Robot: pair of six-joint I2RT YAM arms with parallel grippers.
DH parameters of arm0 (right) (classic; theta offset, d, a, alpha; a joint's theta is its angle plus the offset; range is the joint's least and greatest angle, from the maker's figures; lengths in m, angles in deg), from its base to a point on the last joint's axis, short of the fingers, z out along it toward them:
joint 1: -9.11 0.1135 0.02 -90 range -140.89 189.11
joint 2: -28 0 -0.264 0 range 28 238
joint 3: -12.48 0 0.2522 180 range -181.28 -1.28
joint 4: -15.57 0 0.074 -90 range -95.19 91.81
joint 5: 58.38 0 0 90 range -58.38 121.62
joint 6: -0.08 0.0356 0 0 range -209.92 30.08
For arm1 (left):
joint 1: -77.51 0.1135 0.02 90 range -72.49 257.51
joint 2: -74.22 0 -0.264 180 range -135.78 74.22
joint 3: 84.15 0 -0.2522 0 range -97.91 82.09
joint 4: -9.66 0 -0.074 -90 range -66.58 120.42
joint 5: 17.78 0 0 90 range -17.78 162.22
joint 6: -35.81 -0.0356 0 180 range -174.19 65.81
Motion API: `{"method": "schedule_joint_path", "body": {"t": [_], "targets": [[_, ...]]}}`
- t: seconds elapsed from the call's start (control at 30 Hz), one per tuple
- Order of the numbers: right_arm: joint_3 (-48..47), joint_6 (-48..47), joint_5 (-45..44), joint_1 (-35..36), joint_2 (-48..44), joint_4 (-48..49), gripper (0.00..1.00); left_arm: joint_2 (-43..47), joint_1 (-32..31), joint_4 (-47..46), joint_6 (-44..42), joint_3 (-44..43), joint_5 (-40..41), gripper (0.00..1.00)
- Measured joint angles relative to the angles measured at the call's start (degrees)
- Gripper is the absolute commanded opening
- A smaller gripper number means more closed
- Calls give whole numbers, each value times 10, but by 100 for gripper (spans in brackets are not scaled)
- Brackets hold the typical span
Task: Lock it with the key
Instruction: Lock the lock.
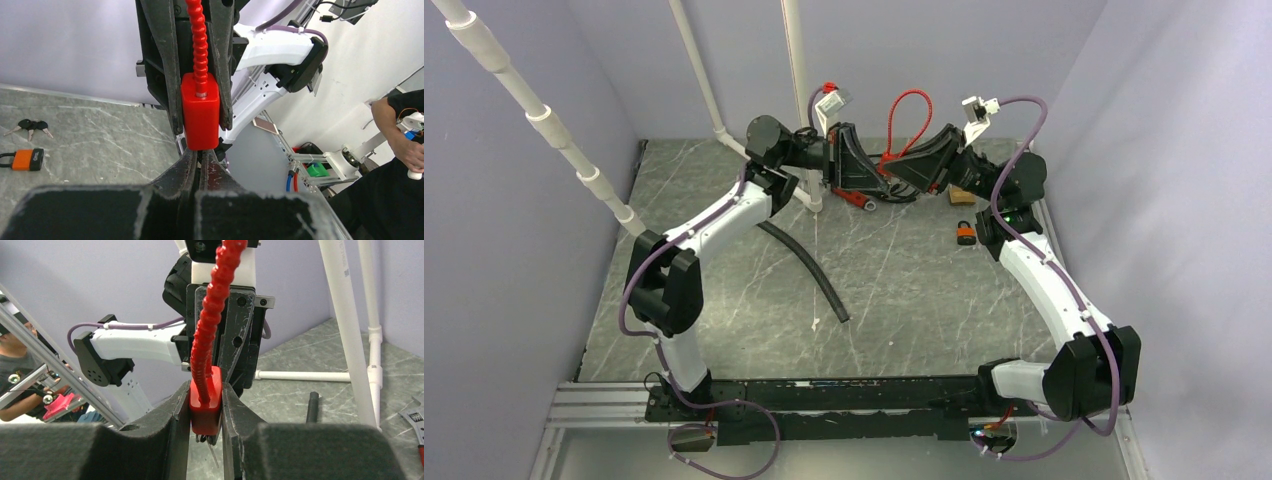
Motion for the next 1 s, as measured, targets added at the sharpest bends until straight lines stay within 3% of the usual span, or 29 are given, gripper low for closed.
{"method": "schedule_joint_path", "body": {"t": [0.53, 0.57, 0.67, 0.73, 0.8, 1.0], "targets": [[-1, -21, 4, -2, 0, -46, 0, 34, -3, 19, -39, 69, 41, 0], [-3, -21, 5, -3, 2, -47, 0, 36, -3, 21, -44, 71, 43, 7], [-12, -20, 13, -4, 9, -48, 0, 37, -3, 20, -52, 72, 47, 65], [-24, -21, -11, -8, 12, -38, 0, 39, -4, 39, -62, 82, 19, 85], [-32, -27, -23, -15, 8, -26, 0, 39, -4, 71, -68, 93, 3, 89], [-29, -67, 0, -22, -20, -41, 0, 67, 66, 229, -154, 81, -10, 85]]}}
